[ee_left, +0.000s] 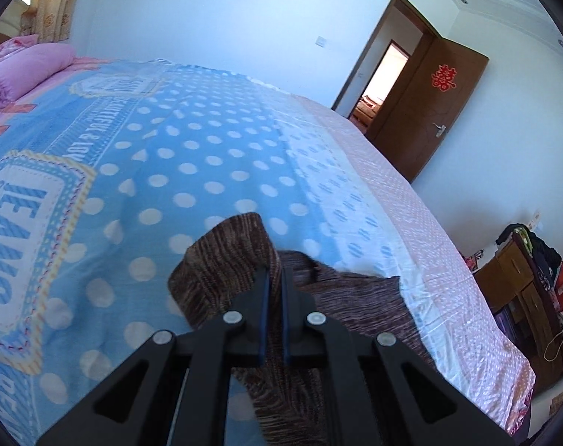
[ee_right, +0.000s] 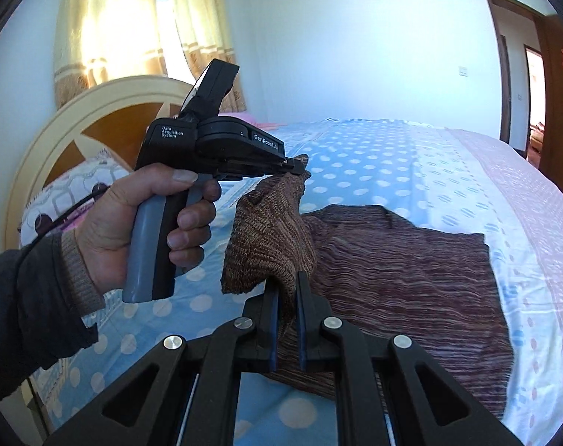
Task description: Fold small clothes
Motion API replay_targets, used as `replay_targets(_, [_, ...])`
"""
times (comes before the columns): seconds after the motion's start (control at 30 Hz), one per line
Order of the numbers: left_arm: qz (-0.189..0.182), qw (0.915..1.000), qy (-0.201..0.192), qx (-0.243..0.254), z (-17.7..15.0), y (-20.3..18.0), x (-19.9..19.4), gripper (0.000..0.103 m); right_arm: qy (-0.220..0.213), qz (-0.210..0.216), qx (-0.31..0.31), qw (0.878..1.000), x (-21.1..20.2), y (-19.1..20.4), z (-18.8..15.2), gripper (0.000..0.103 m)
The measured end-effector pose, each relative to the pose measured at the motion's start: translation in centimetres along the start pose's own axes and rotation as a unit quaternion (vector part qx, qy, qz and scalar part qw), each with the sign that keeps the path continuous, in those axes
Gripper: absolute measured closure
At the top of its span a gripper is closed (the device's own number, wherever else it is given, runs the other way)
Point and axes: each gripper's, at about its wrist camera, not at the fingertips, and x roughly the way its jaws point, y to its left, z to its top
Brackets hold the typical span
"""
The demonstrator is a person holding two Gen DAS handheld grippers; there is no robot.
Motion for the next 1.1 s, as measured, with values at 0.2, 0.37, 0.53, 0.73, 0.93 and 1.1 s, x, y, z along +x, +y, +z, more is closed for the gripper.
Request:
replay_targets(0.2, [-0.017,0.9997,0.005,0.018,0.2,-3.6,1.4,0.098,-0.011,-0.008,0.02,1.0,-2.2,-2.3,-0.6,0.096])
replay_targets(0.37, [-0.031,0.9985,0.01,0.044,0.2,-7.0,2.8,0.098,-0.012,-0.017,0.045,0.999,-3.5,-4.6,-1.6,0.096])
replay_targets(0.53, [-0.038,0.9959,0.02,0.079,-0.3,-10.6,5.0,0.098,-0.008,-0.028,0.086,0.996,-4.3,-7.5,-3.3,0.096])
replay_targets(0.73, [-0.037,0.9884,0.041,0.142,-2.2,-15.7,8.9,0.098,0.009,-0.044,0.13,0.99,-4.9,-10.6,-5.7,0.096])
replay_targets(0.93, [0.005,0.9736,0.063,0.219,-5.6,-18.9,12.6,0.093,0.043,-0.052,0.203,0.977,-3.7,-14.8,-9.3,0.096])
replay_targets(1.1, [-0.001,0.9753,0.012,0.221,-5.9,-18.5,8.2,0.053,0.027,-0.05,0.221,0.974,-5.0,-15.6,-10.1,0.095])
